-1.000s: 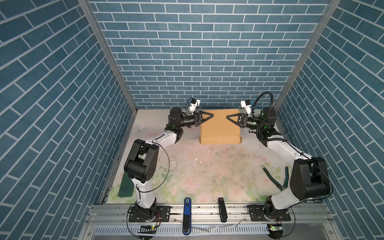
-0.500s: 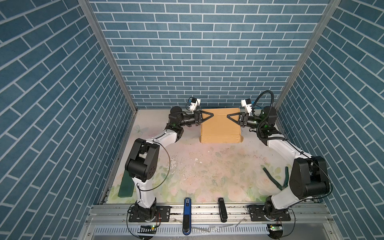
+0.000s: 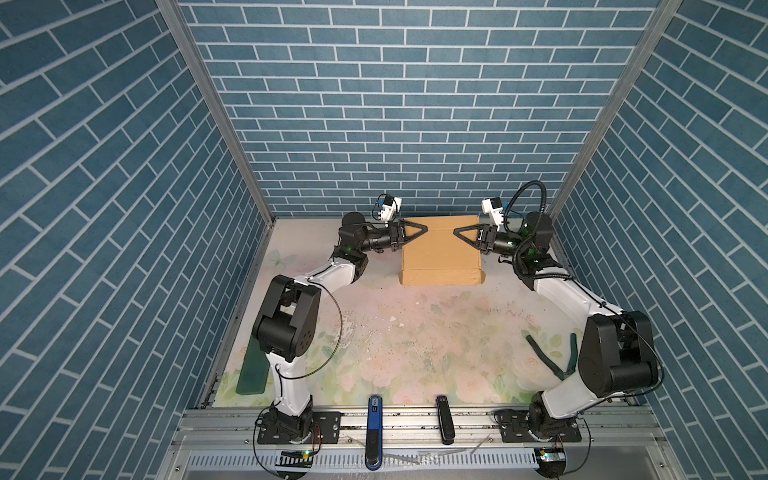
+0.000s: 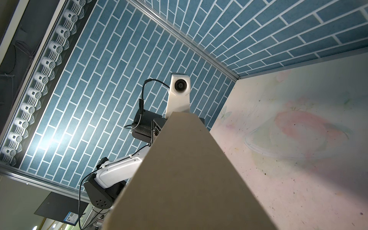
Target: Fold the paper box
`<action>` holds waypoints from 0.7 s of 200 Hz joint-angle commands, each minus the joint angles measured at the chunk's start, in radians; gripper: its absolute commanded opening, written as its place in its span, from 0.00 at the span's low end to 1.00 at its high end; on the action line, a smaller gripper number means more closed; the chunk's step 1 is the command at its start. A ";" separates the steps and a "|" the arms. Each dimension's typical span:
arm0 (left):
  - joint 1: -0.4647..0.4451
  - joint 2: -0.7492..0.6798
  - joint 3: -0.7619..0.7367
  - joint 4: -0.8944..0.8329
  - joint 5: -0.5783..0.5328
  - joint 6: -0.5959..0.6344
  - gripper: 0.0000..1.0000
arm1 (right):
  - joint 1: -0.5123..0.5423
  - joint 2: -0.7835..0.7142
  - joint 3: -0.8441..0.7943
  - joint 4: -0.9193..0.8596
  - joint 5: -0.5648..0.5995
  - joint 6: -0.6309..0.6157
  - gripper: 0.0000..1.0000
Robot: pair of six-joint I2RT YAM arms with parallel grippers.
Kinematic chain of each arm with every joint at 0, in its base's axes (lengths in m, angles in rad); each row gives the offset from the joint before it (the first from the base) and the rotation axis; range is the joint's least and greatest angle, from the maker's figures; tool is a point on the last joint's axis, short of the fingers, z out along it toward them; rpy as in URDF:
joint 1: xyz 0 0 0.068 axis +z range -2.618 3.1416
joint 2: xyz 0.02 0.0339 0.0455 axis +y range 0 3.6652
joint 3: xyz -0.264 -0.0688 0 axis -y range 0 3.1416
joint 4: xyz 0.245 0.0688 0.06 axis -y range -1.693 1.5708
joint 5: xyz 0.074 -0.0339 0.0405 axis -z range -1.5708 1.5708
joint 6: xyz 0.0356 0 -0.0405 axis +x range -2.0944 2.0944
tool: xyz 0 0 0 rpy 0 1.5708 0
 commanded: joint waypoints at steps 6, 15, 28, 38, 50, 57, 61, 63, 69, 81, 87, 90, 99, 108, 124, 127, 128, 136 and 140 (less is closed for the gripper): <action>-0.026 -0.002 0.051 0.005 0.053 0.049 0.54 | 0.015 0.027 0.039 0.005 0.028 0.034 0.24; -0.025 -0.009 0.055 -0.020 0.057 0.074 0.55 | 0.014 0.031 0.039 0.006 0.026 0.038 0.24; -0.025 -0.022 0.059 -0.060 0.057 0.113 0.55 | 0.012 0.034 0.039 0.009 0.025 0.047 0.24; -0.025 -0.031 0.060 -0.088 0.057 0.139 0.55 | 0.012 0.036 0.040 0.010 0.027 0.052 0.24; -0.027 -0.038 0.060 -0.109 0.056 0.149 0.55 | 0.012 0.039 0.044 0.012 0.031 0.058 0.24; -0.027 -0.040 0.060 -0.113 0.052 0.164 0.54 | 0.012 0.041 0.045 0.013 0.034 0.060 0.24; -0.027 -0.040 0.058 -0.115 0.049 0.179 0.55 | 0.012 0.042 0.048 0.015 0.037 0.062 0.24; -0.027 -0.041 0.059 -0.115 0.047 0.180 0.54 | 0.012 0.043 0.047 0.016 0.037 0.062 0.24; -0.027 -0.041 0.057 -0.117 0.043 0.182 0.54 | 0.012 0.044 0.047 0.022 0.040 0.068 0.25; -0.026 -0.040 0.055 -0.117 0.035 0.186 0.54 | 0.012 0.047 0.047 0.039 0.040 0.080 0.26; -0.027 -0.040 0.054 -0.115 0.029 0.187 0.53 | 0.012 0.049 0.046 0.045 0.041 0.084 0.27; -0.028 -0.040 0.054 -0.115 0.027 0.188 0.53 | 0.012 0.050 0.045 0.047 0.041 0.085 0.28; -0.027 -0.038 0.054 -0.115 0.022 0.188 0.51 | 0.012 0.051 0.043 0.048 0.042 0.085 0.30; -0.027 -0.037 0.056 -0.114 0.019 0.187 0.49 | 0.012 0.051 0.041 0.048 0.042 0.085 0.32; -0.026 -0.035 0.057 -0.112 0.017 0.184 0.47 | 0.012 0.050 0.037 0.049 0.042 0.085 0.36; -0.025 -0.035 0.059 -0.112 0.016 0.184 0.47 | 0.012 0.050 0.037 0.050 0.041 0.085 0.37; -0.025 -0.035 0.058 -0.112 0.016 0.185 0.47 | 0.012 0.050 0.037 0.051 0.042 0.085 0.37; -0.026 -0.035 0.057 -0.114 0.014 0.185 0.46 | 0.012 0.048 0.034 0.051 0.042 0.085 0.39; -0.025 -0.035 0.058 -0.115 0.013 0.184 0.45 | 0.012 0.047 0.033 0.054 0.042 0.085 0.40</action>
